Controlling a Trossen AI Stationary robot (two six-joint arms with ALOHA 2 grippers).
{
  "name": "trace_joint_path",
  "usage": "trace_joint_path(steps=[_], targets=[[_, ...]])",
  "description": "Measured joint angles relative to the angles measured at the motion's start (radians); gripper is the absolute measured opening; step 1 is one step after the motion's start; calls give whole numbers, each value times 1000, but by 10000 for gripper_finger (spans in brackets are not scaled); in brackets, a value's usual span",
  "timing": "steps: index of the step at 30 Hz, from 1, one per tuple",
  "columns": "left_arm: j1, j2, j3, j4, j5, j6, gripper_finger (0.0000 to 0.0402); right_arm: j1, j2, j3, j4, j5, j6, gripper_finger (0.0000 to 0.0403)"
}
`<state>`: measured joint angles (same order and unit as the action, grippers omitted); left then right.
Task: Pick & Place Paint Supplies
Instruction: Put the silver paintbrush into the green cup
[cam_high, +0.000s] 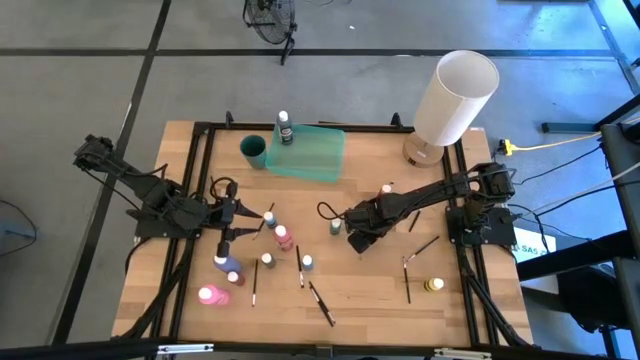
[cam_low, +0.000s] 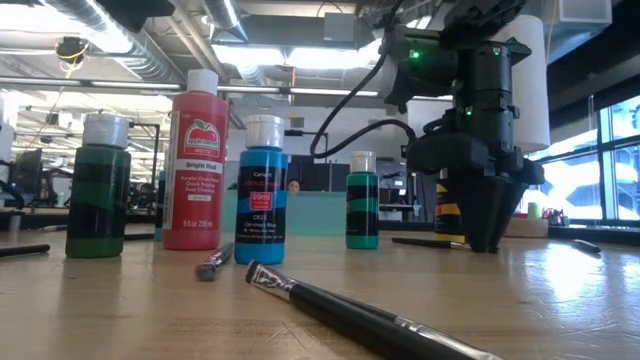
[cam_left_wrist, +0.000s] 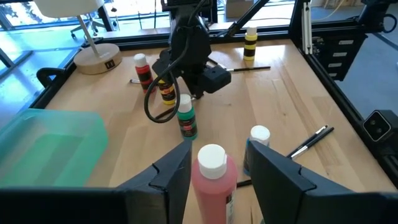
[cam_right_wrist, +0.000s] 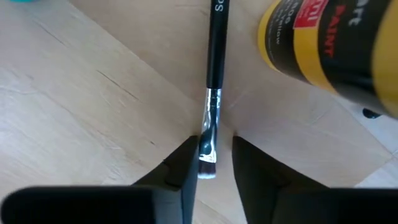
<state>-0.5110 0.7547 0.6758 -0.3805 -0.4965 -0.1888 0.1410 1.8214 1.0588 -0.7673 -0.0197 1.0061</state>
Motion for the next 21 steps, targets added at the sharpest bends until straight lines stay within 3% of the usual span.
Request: trace_joint_path(steps=[10,21], targets=[[0,0,0,-21,-1,-19,152,1,0,1,14,-14,-34,30],[0,0,0,-21,-2,-19,151,1,-1,2,41,-22,-48,5]])
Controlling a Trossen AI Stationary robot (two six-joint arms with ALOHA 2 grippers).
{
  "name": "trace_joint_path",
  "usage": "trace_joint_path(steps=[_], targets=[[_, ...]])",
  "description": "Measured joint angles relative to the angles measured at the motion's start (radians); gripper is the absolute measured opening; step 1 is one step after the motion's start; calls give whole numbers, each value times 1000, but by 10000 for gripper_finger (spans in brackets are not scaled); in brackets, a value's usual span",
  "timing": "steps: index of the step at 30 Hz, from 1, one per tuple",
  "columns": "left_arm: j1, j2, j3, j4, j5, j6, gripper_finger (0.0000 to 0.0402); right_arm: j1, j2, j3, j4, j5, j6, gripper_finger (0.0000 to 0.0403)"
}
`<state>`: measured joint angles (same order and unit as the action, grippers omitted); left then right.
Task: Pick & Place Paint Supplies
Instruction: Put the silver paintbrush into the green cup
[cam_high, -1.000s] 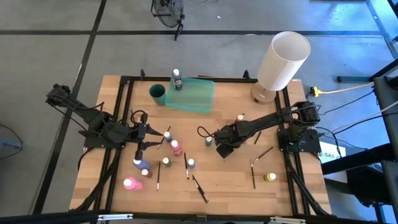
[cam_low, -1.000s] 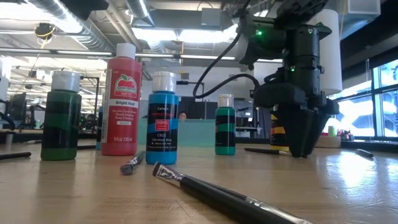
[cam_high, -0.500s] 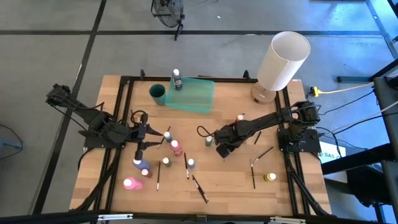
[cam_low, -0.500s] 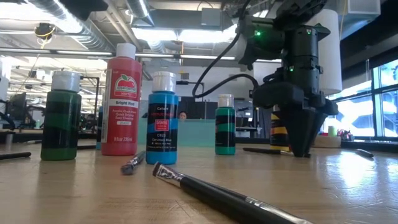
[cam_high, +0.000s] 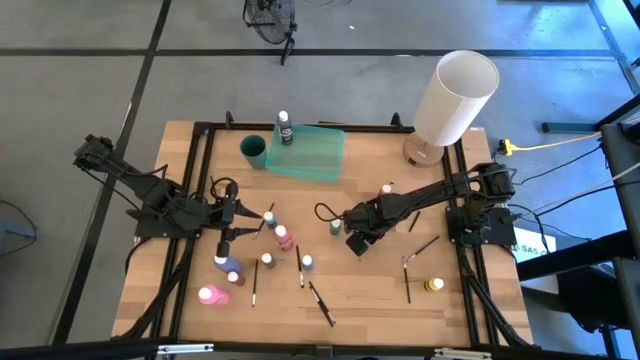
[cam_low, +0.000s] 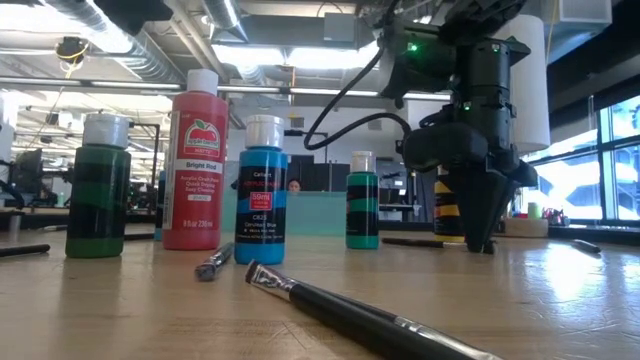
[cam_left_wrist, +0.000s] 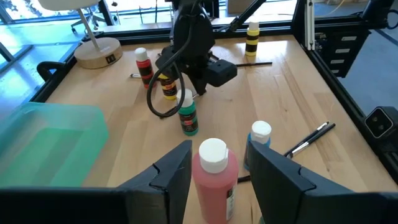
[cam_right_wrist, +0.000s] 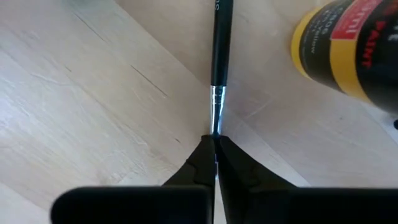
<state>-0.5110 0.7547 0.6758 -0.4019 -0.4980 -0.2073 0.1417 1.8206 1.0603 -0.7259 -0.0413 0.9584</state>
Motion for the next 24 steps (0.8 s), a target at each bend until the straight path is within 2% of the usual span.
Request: trace_joint_path(steps=[11,24], targets=[[0,0,0,0,-1,0,150,0,2,49,-43,16,-1,2],[0,0,0,-11,0,-8,151,13,2,187,-237,68,-9,0]])
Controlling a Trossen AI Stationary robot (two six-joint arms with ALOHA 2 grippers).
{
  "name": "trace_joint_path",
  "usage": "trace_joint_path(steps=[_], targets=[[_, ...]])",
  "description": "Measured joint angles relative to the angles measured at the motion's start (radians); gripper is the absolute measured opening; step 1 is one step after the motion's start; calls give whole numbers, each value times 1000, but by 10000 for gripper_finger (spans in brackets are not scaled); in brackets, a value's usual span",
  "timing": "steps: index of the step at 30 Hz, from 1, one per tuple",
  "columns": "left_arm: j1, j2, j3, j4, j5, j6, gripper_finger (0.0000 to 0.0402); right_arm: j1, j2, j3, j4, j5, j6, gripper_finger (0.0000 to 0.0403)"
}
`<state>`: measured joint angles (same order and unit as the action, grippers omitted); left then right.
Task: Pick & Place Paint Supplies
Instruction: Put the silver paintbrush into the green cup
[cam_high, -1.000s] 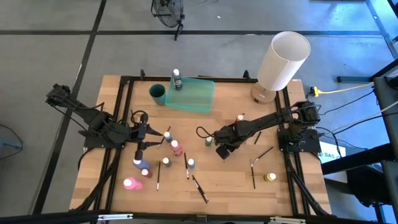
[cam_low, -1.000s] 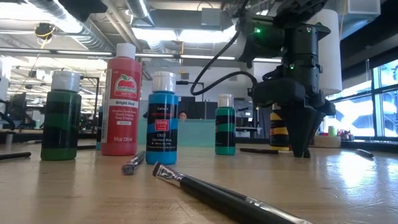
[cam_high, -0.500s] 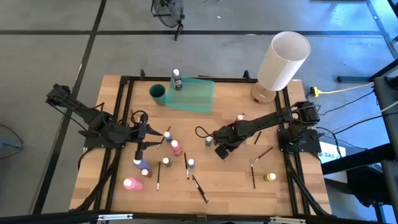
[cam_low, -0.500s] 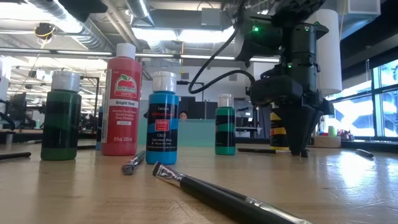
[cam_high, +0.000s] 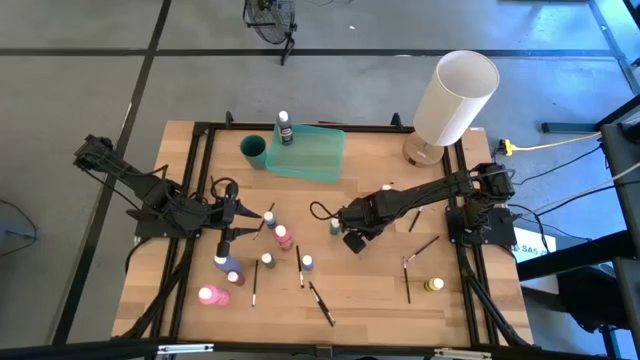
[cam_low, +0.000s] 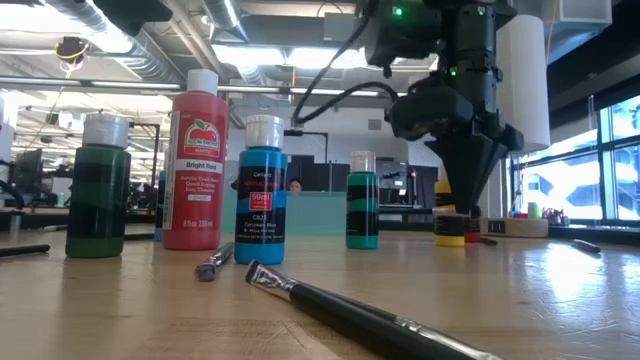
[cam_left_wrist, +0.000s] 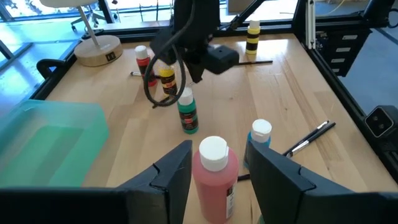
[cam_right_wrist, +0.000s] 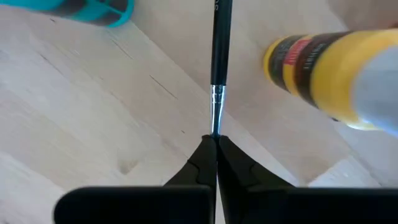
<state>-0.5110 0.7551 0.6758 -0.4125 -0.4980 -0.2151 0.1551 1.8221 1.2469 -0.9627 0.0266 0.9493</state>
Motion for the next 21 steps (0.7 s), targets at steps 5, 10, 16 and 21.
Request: trace_joint_path(steps=[5,10,16,21], targets=[[0,2,0,-23,0,-17,152,6,0,85,-107,72,-16,0],[0,27,0,-45,0,-34,150,9,0,183,-198,175,-44,0],[0,70,0,-29,-8,9,152,24,-1,297,-201,317,-123,0],[0,113,0,-6,-55,48,150,29,-2,322,2,343,-283,0]])
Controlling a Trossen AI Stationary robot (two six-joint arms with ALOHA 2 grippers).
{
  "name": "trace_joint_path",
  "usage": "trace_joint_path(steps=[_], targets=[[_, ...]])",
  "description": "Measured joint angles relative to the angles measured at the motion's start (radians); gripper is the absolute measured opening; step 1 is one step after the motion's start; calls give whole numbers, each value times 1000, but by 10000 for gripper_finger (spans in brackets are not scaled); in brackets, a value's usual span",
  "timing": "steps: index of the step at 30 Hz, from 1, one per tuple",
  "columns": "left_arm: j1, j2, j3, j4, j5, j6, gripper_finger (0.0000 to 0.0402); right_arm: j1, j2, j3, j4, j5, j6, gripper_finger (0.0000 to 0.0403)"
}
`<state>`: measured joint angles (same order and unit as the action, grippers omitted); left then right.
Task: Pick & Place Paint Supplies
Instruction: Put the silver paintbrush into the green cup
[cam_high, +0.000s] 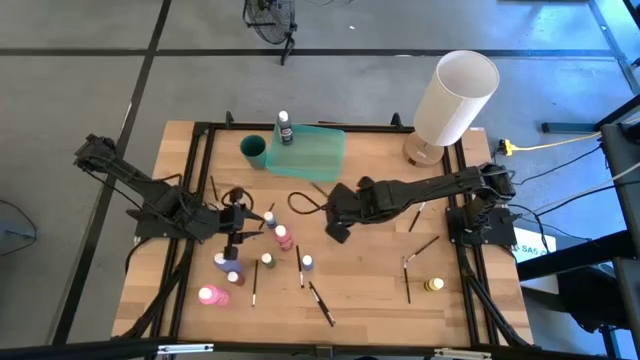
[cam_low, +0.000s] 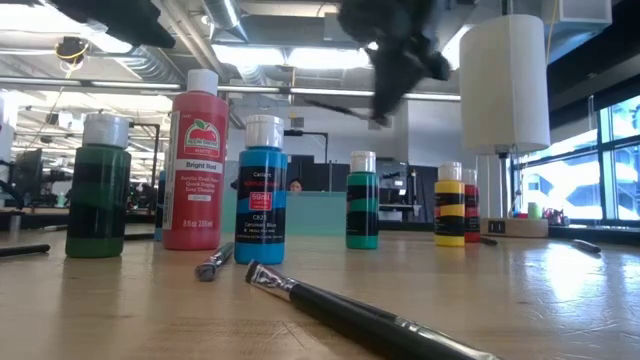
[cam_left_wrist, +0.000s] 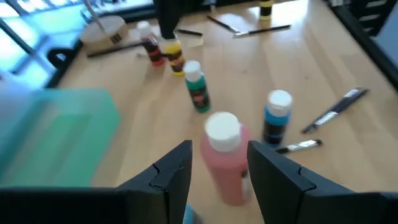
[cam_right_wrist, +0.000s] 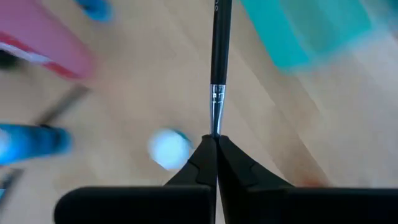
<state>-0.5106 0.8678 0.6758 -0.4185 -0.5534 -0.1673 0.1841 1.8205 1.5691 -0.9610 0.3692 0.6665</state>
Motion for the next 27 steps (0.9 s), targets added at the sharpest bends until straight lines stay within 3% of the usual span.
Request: trace_joint_path(steps=[7,16,22,27], targets=[[0,34,0,134,-147,297,152,0,0,1,291,-3,-227,0],[0,43,0,345,-351,731,145,-18,0,1,345,-4,-301,0],[0,43,0,401,-443,1292,143,-30,0,1,347,-4,-311,0],[15,64,0,400,-393,1582,143,-32,0,1,353,-4,-316,1]])
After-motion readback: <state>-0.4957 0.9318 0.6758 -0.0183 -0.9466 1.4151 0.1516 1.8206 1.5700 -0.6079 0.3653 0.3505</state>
